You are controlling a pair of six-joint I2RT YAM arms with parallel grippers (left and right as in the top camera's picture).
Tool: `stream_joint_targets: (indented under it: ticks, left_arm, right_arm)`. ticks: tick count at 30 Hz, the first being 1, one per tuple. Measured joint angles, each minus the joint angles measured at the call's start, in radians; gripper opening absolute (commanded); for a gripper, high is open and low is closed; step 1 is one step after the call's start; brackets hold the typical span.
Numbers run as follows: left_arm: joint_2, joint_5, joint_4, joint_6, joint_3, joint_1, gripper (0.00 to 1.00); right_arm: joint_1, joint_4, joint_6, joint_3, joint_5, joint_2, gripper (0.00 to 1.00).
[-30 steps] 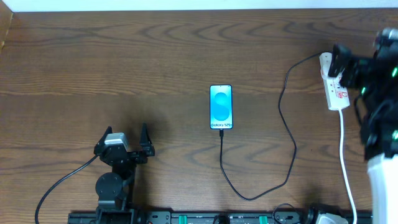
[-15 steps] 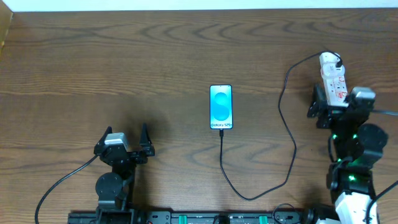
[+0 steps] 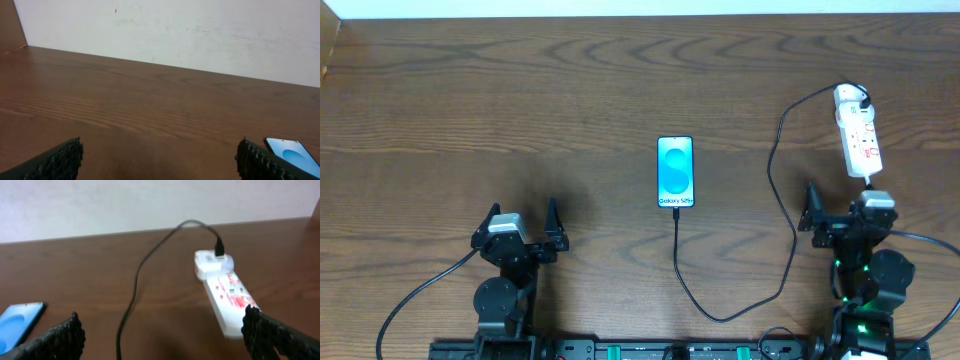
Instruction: Plug charger to phone and switch on socket
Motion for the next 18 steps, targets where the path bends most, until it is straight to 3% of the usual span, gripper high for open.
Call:
stream_joint_targets:
  ticks: [18]
  left_arm:
    - [0.000,0.000,0.000,0.000,0.000,0.000,0.98]
  right_arm:
    - [0.174,-0.392,0.048,-0.018,0.235,-0.325,0.99]
